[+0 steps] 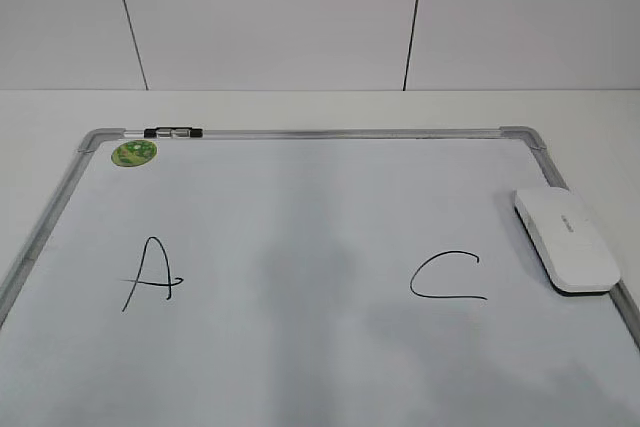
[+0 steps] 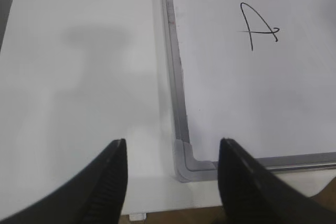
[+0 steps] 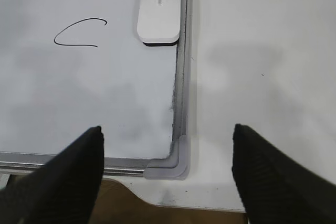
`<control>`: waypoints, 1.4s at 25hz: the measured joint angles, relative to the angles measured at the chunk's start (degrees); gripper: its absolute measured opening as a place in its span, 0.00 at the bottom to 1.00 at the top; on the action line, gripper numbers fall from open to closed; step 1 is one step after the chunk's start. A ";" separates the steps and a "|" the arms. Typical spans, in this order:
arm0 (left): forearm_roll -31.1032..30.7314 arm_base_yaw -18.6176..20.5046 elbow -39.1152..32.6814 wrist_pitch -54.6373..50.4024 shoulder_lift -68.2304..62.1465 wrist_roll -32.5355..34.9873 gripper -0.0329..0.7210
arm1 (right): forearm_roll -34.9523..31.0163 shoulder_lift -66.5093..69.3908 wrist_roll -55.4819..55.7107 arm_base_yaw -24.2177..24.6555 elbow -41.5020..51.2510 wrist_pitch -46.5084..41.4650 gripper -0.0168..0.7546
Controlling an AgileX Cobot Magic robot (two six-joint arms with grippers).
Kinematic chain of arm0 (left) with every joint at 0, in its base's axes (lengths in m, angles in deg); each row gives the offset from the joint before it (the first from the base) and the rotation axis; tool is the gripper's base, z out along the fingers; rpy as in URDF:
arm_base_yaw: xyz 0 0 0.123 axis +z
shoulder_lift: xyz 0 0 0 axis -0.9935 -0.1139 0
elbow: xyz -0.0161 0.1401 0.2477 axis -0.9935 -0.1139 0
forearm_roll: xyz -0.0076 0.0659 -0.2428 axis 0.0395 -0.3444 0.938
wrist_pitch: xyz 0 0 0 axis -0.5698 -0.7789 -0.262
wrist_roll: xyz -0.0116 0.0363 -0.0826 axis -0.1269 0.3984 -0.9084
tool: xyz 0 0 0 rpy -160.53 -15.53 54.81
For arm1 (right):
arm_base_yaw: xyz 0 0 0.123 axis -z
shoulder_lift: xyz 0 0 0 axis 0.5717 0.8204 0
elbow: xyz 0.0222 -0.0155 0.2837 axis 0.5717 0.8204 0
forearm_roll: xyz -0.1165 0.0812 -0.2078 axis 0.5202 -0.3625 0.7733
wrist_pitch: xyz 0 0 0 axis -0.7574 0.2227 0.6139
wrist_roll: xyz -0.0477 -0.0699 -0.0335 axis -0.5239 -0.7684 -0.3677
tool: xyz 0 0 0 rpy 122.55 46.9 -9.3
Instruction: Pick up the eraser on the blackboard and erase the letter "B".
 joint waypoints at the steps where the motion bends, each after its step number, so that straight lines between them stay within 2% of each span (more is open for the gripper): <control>1: 0.00 0.00 -0.79 0.23 1.48 0.00 0.59 | 0.00 -0.99 0.00 0.00 0.51 -0.03 0.78; 5: 0.00 0.00 -2.89 2.26 8.07 0.54 0.56 | 0.52 -2.54 0.00 0.00 0.86 0.39 0.78; 11: -0.03 0.00 -5.04 7.71 8.50 0.54 0.54 | 1.85 -2.62 0.00 0.00 1.86 3.51 0.78; 35: -0.13 0.00 -5.26 8.43 8.50 0.54 0.37 | 2.22 -2.62 0.00 0.00 3.11 5.61 0.78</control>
